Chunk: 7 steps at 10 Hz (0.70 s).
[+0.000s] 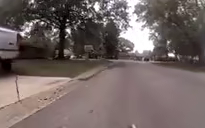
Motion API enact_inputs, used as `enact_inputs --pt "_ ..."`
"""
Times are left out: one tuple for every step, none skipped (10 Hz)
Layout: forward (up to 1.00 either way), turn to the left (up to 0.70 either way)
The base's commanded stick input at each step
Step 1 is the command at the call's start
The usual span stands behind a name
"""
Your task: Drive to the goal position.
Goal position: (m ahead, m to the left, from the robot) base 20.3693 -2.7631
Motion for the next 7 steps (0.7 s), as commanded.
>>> enact_inputs --pt "0.70 -0.01" --pt "0.70 0.00" --pt "0.70 0.00" --pt "0.70 0.00" --pt "0.70 0.00" --pt "0.70 0.00" --pt "0.70 0.00"
